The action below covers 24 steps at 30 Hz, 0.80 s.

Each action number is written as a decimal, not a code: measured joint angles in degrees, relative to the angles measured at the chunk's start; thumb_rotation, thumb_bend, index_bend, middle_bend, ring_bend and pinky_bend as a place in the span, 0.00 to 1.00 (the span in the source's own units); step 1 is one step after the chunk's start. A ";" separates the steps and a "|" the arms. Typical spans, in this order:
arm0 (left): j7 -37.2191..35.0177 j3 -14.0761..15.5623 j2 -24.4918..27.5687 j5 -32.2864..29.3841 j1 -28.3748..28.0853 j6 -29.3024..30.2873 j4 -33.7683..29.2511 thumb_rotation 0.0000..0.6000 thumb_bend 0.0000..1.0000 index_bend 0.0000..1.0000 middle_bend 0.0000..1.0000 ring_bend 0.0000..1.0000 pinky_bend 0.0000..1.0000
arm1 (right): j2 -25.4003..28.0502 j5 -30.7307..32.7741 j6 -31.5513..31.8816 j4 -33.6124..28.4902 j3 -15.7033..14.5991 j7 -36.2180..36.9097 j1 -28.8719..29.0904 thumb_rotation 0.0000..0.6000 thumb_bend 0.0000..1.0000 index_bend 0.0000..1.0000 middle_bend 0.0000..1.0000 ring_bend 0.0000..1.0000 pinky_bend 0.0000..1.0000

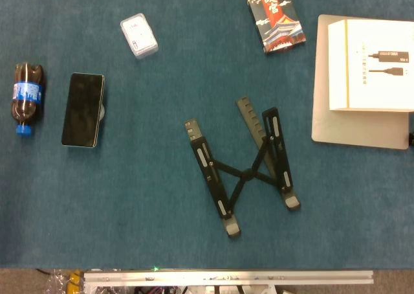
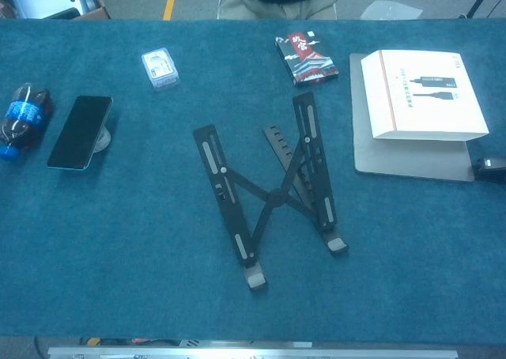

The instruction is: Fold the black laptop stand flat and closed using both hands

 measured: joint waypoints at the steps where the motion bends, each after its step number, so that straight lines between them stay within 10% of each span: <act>1: 0.01 -0.02 -0.01 0.00 0.01 0.03 -0.01 1.00 0.20 0.17 0.15 0.04 0.03 | 0.00 -0.06 0.03 0.01 0.00 0.02 0.00 1.00 0.07 0.15 0.14 0.07 0.15; 24: -0.05 -0.21 -0.06 -1.38 0.02 -0.56 0.37 1.00 0.20 0.17 0.15 0.04 0.03 | 2.17 -1.82 -8.49 -3.06 -0.88 11.55 4.32 1.00 0.07 0.15 0.14 0.07 0.15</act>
